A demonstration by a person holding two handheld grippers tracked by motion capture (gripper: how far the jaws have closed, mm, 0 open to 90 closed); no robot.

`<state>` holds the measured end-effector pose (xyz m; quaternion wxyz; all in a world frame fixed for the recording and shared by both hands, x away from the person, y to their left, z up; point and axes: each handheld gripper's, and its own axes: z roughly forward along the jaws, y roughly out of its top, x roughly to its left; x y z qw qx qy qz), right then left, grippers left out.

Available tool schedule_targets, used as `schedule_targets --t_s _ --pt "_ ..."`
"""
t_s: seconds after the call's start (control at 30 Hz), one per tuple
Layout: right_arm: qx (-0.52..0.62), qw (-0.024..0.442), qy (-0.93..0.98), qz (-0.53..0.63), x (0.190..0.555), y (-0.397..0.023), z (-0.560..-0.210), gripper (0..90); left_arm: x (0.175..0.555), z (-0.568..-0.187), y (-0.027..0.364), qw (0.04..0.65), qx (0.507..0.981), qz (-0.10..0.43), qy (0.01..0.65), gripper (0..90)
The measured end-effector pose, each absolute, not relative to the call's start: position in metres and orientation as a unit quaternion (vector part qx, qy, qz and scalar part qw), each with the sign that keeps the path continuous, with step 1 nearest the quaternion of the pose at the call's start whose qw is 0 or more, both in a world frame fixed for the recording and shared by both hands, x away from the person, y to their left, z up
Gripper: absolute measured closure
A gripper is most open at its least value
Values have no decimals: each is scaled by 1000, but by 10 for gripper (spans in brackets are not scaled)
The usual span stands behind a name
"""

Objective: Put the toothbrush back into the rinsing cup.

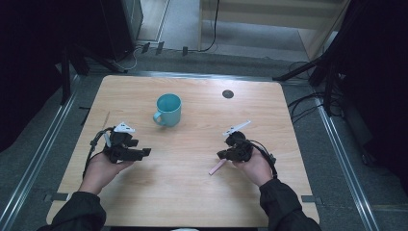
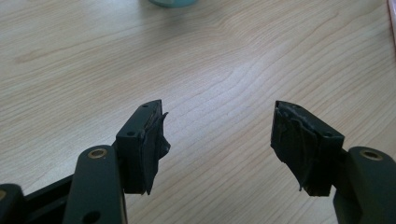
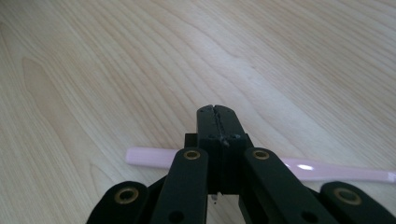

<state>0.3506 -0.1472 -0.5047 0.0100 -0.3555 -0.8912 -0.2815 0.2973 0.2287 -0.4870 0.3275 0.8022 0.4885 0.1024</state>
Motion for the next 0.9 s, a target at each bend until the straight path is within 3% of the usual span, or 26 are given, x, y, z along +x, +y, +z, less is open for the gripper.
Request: schedule_targets --t_s 0.9 --pt "-333 32 -911 -243 351 -128 -519 900 295 -489 232 321 803 101 492 345"
